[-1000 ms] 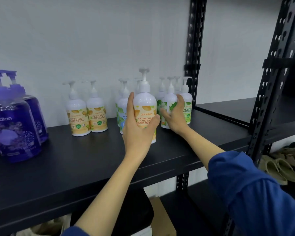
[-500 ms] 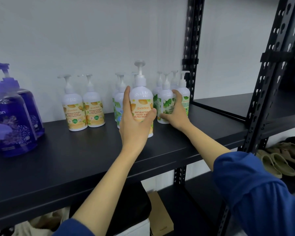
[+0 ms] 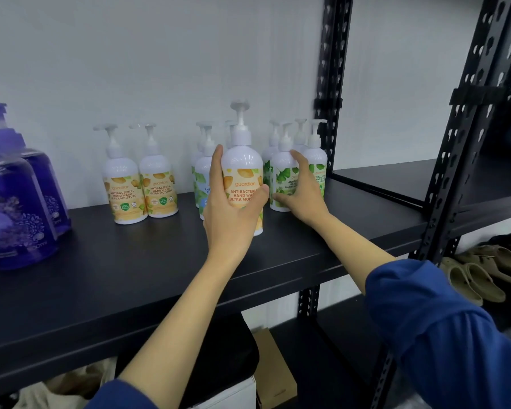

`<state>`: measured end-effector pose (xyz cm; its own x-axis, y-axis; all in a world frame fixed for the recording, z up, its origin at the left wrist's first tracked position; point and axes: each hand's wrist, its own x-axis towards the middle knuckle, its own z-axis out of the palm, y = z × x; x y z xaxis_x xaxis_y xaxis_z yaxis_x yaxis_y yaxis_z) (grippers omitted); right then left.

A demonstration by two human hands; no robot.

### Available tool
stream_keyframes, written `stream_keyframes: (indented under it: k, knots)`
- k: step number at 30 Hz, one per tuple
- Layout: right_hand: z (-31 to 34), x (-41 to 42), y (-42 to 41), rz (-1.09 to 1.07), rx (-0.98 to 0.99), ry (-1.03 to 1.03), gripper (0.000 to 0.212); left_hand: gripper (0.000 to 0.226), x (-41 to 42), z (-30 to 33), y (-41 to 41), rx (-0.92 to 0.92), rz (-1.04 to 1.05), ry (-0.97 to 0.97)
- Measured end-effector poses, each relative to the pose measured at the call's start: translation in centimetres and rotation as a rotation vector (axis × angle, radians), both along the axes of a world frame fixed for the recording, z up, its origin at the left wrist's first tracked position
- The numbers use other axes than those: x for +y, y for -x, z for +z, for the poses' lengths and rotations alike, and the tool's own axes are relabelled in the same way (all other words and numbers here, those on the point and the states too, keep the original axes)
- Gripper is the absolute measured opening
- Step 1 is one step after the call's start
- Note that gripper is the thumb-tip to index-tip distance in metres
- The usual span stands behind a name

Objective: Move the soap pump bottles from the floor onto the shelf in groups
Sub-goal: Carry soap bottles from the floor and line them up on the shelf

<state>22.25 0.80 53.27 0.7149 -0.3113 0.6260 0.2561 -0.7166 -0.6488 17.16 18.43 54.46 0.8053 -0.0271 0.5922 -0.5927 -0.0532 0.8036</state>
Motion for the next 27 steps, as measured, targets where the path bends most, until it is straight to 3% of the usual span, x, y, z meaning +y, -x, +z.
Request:
stream_keyframes:
  k: [10, 27]
  knots:
    - [0.1, 0.5, -0.8, -0.200, 0.040, 0.133, 0.094, 0.084, 0.1, 0.1, 0.1, -0.001, -0.005, 0.005]
    - [0.3, 0.5, -1.2, -0.276, 0.064, 0.189, 0.091, 0.083, 0.1, 0.0, -0.2, -0.029, -0.004, 0.000]
